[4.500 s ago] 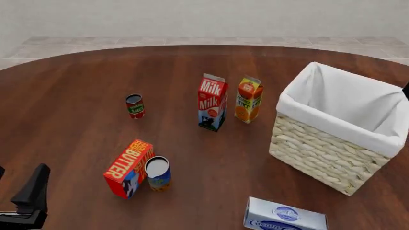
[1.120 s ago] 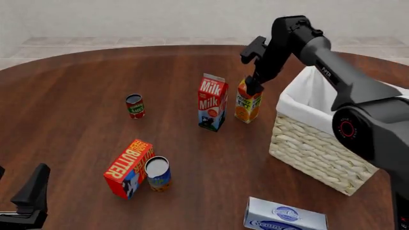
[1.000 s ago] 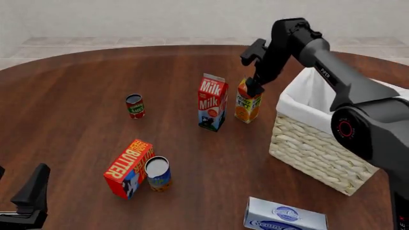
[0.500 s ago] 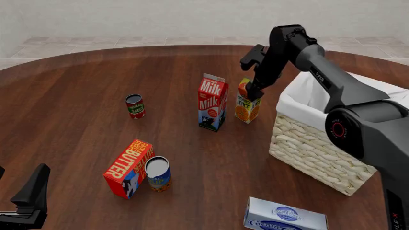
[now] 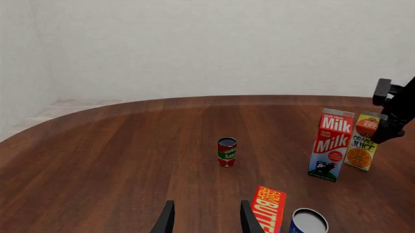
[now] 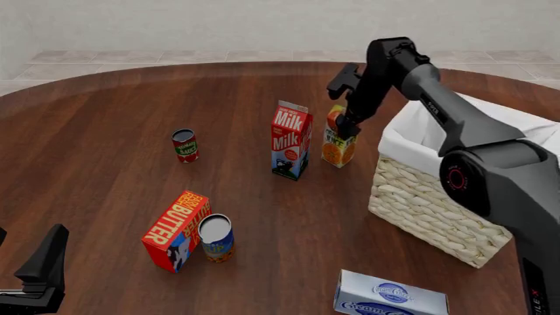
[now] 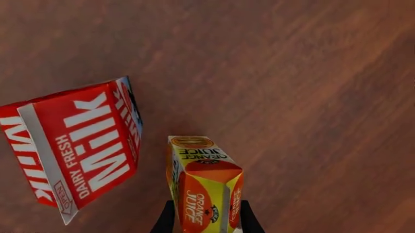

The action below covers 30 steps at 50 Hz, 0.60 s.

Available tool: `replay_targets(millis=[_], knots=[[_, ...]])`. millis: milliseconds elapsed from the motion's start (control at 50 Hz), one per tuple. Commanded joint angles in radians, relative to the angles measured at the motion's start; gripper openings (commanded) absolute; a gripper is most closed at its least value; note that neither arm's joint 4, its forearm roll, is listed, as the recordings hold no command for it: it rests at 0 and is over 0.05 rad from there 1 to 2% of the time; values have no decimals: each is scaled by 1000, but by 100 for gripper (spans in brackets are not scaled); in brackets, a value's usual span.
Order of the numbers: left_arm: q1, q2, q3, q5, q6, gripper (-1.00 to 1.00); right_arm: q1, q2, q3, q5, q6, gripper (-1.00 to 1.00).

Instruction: Pick up the orange juice, and put it in the basket.

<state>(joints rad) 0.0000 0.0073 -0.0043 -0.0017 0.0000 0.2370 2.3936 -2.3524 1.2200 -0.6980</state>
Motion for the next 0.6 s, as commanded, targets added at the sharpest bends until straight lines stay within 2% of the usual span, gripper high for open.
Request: replay_targets(millis=[20, 120, 200, 220, 380, 540, 600], knots=[[0, 0, 0, 0, 0, 100, 1, 13, -29, 0, -60, -100], [0, 0, 0, 0, 0, 100, 5, 11, -44, 0, -71, -100], [0, 0, 0, 0, 0, 100, 22, -1, -53, 0, -51, -100], [0, 0, 0, 0, 0, 100, 22, -6, -54, 0, -65, -100], [0, 0, 0, 0, 0, 100, 20, -17, -61, 0, -68, -100], [0, 0, 0, 0, 0, 100, 28, -74, -23, 0, -59, -100], [0, 0, 0, 0, 0, 100, 32, -103, 6, 0, -38, -100]])
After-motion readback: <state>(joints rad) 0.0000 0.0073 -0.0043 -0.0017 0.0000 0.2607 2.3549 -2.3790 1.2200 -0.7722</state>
